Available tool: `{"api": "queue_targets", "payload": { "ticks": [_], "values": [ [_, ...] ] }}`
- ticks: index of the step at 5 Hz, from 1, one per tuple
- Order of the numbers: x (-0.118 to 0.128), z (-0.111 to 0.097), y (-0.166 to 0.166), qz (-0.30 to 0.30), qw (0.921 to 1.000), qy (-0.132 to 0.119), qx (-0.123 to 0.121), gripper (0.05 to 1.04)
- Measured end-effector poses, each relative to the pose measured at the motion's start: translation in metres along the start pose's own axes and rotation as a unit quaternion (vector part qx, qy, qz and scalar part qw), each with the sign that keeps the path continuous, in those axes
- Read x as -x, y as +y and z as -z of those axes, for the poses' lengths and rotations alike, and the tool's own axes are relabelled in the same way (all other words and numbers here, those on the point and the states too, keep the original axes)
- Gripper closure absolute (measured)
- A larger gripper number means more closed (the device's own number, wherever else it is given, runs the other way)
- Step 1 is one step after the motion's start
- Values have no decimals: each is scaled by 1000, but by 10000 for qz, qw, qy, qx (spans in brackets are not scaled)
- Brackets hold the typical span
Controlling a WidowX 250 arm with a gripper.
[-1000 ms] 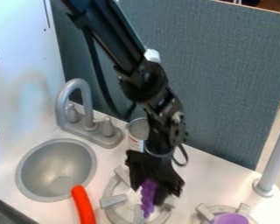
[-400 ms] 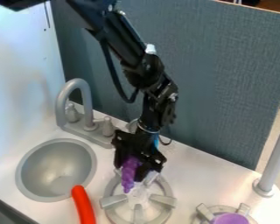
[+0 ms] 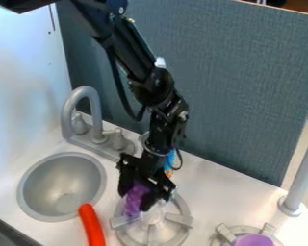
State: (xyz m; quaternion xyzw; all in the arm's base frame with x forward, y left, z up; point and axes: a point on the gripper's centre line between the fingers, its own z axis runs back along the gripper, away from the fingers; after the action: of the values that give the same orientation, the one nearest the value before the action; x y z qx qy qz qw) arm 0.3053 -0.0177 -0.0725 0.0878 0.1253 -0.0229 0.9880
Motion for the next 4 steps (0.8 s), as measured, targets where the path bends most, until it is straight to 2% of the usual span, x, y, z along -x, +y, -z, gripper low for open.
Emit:
{"api": "queue_targets", "payload": {
  "ticks": [1, 2, 3, 4],
  "values": [
    [-2, 1, -11, -14, 9995, -95, 313, 314],
    [-2, 11, -21, 21, 9992, -19, 388, 272],
    [4, 14, -26, -73, 9985, 102, 524, 72],
    [19, -15, -25, -134, 9969, -252, 731, 75]
  ]
}}
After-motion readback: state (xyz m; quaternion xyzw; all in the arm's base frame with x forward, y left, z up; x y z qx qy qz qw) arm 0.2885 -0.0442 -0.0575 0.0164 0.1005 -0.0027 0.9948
